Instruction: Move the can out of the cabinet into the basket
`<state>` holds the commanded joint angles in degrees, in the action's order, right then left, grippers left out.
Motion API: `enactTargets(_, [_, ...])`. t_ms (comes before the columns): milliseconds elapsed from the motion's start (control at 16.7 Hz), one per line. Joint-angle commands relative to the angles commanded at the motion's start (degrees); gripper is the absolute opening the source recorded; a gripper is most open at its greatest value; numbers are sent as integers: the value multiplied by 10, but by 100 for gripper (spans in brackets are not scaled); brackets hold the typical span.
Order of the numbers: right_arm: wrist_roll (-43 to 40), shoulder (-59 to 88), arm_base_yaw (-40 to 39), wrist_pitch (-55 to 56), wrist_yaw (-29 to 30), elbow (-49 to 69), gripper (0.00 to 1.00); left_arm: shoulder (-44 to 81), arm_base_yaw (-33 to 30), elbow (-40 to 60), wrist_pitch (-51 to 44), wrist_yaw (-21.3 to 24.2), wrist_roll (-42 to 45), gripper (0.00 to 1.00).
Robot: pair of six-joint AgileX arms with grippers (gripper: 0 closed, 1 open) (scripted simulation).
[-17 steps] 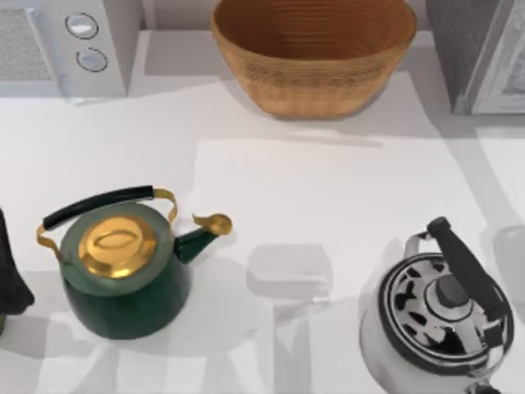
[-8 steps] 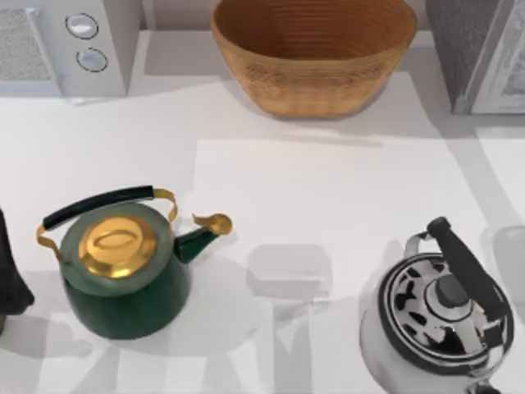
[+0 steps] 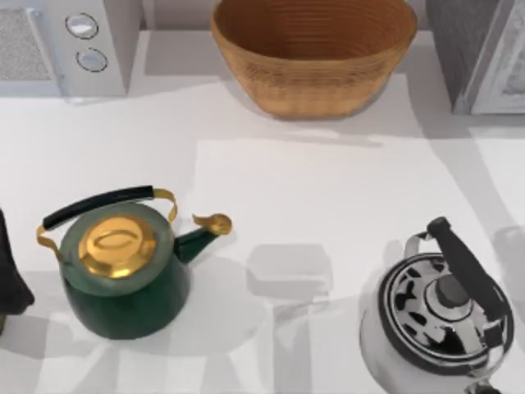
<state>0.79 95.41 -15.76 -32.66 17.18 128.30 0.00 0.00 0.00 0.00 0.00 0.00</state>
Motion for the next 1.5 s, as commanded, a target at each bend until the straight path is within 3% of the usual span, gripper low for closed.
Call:
enactTargets(360, [-1,-128,-49,-75,45,-52,0,0,0,0,0,0,0,100])
enactTargets(900, [-1,-165,-38,-58,36,-104,0,0,0,0,0,0,0,100])
enactTargets(1200, [-3,-275,-7,-5,10,-272,0,0,0,0,0,0,0,100])
enactTargets(1500, [-5,-443,37,76,-32,-527,0,0,0,0,0,0,0,100])
